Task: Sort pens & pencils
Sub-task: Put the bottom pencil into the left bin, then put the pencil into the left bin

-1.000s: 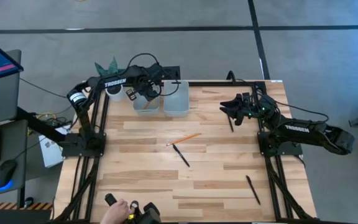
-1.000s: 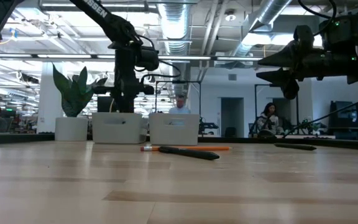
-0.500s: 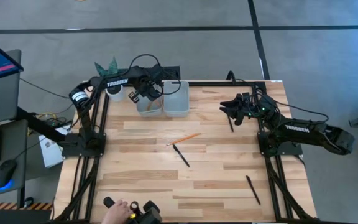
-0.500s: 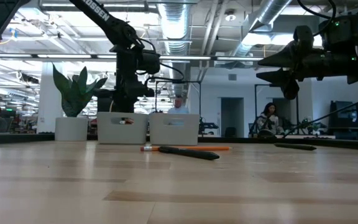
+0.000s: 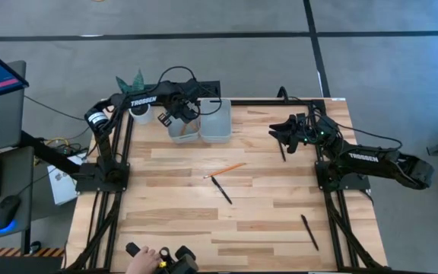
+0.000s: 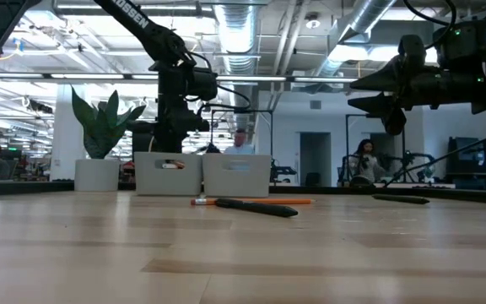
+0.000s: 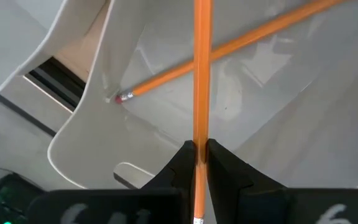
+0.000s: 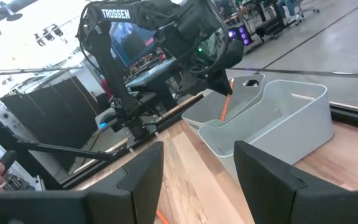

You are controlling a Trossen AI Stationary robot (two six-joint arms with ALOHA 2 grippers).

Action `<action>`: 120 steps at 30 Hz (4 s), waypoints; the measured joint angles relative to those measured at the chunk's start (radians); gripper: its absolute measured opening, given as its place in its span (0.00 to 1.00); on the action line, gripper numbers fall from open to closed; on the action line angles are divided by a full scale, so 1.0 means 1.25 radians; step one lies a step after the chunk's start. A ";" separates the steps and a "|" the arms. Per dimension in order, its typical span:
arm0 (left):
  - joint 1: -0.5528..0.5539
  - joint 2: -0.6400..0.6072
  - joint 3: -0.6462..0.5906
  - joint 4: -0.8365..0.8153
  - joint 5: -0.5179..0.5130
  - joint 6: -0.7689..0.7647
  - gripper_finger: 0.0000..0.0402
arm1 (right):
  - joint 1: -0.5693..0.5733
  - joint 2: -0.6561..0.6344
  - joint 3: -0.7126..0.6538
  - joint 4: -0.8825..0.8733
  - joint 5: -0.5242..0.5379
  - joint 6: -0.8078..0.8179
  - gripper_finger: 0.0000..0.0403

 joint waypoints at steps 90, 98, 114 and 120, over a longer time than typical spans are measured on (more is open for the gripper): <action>-0.472 0.272 0.459 -0.199 0.205 -1.318 0.26 | 0.002 0.000 0.000 -0.050 -0.047 0.031 0.54; -0.463 0.276 0.459 -0.167 0.166 -1.379 0.39 | 0.002 0.000 0.000 -0.055 -0.047 0.049 0.54; -0.468 0.317 0.451 -0.129 0.169 -1.387 0.52 | 0.002 0.000 0.000 -0.055 -0.049 0.091 0.54; -0.472 0.375 0.452 -0.124 0.220 -1.380 0.52 | 0.002 0.000 0.000 -0.059 -0.049 0.091 0.54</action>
